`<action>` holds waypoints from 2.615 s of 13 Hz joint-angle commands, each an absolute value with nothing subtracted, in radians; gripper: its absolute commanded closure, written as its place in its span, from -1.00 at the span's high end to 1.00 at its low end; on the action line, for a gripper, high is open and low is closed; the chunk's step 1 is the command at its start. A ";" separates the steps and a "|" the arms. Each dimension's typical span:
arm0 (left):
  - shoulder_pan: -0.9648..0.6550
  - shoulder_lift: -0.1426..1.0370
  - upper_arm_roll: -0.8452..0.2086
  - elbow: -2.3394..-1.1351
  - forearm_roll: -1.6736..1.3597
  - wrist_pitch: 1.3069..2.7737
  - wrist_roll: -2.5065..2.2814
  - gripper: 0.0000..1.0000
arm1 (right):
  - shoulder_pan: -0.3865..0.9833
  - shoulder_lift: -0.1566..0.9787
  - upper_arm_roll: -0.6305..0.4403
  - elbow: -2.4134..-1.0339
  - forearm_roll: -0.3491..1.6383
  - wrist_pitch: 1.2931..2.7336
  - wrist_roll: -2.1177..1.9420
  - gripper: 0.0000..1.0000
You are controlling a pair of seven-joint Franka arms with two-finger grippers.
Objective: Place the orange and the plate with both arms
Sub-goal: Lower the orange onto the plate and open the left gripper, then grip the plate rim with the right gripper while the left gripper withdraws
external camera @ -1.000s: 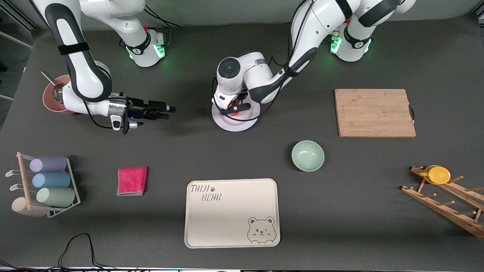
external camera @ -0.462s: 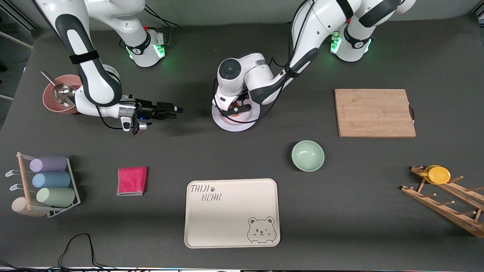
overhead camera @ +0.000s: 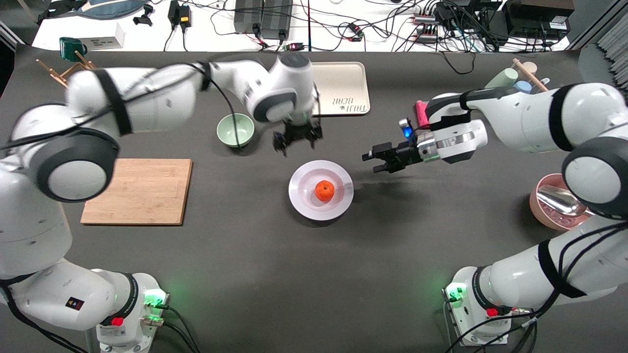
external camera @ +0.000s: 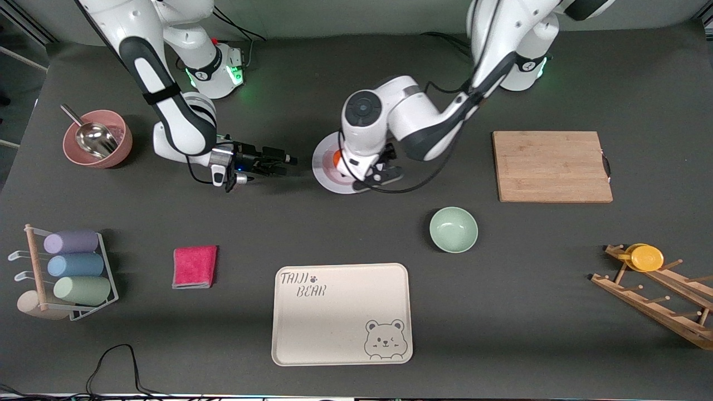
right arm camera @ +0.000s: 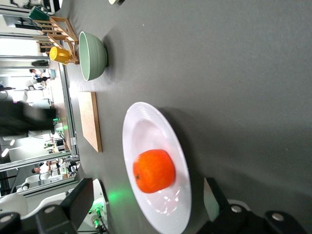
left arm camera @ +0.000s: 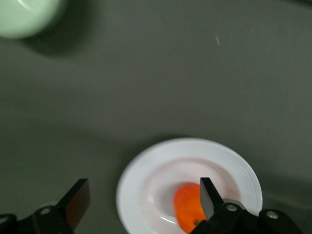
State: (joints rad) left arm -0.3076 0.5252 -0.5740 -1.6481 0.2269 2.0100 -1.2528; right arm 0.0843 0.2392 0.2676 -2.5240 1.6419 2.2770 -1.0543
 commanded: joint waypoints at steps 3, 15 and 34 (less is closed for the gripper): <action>-0.241 0.246 -0.323 -1.687 -0.009 1.779 -0.816 1.00 | 0.077 0.344 0.333 -2.507 1.785 2.319 -1.207 1.00; -0.166 -0.055 0.173 -1.692 0.080 1.433 -0.117 1.00 | 0.081 0.410 0.443 -2.503 1.962 2.367 -1.364 0.87; -0.158 -0.052 0.179 -1.773 0.086 1.536 -0.037 1.00 | 0.080 0.448 0.454 -2.439 2.052 2.391 -1.439 -1.00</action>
State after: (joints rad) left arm -0.1408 -0.0978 0.1637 -1.8433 0.0703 1.5868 -0.0544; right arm 0.0819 0.4521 0.4407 -2.4748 2.0256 2.3799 -1.4868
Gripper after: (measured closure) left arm 0.000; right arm 0.921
